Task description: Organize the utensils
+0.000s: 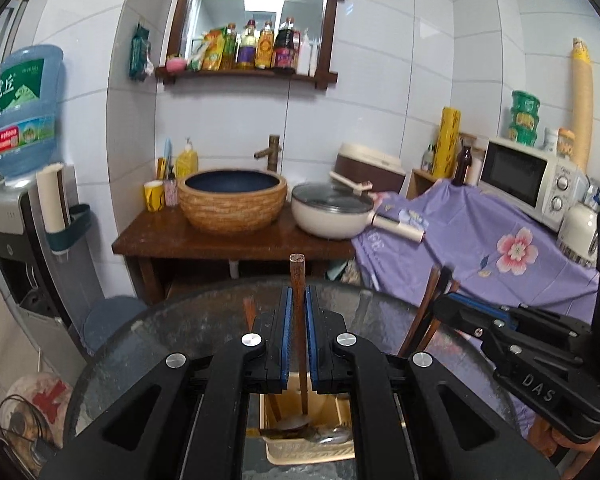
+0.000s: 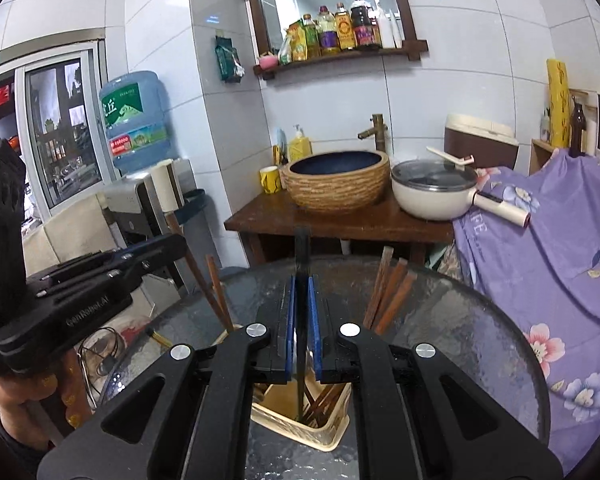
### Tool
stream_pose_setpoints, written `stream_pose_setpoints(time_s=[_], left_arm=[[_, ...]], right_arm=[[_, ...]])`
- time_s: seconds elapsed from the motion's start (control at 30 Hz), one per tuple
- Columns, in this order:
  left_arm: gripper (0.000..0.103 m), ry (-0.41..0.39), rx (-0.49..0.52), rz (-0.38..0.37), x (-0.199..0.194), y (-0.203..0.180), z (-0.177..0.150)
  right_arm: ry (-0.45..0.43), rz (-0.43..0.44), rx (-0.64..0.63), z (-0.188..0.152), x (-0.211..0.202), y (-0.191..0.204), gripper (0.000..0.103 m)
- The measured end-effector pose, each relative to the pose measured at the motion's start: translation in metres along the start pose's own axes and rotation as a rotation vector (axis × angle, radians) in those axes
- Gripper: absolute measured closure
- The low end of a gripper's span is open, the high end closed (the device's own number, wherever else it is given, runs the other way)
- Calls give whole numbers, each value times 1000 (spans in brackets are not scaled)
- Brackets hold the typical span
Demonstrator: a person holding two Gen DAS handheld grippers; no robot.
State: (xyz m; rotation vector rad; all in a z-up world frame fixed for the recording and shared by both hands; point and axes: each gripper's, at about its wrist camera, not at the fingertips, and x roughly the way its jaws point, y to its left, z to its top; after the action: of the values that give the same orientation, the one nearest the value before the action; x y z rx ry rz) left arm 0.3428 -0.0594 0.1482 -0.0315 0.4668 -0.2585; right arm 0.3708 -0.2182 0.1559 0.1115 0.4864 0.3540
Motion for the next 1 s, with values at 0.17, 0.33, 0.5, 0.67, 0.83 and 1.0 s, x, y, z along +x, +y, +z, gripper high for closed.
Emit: stream_pose_setpoints(time_s=[0.17,0.33,0.5,0.67,0.83,1.0], left_arm=[[96,57,17,14,19,-1,-25],[96,43,12,12,12,2,-34],[38,-42,33,21,-24,-1,-40],[11,-142,57,51,-65,-2,-62],[7,-187,48,40,-101,1,-99],[7,-230,6,67,-127,6,-149]], right_arm=[[31,-14,-7,-22,15,0,96],[-11,-14,-14,-30,7,-1,95],[-61,-10,4,-36,-17,-4,56],[-108,-16,33,-56,-55,-5,39],[-161,-33,0,-91,-91,4,26],[-222,-85,-79,-142,-124,21,19]])
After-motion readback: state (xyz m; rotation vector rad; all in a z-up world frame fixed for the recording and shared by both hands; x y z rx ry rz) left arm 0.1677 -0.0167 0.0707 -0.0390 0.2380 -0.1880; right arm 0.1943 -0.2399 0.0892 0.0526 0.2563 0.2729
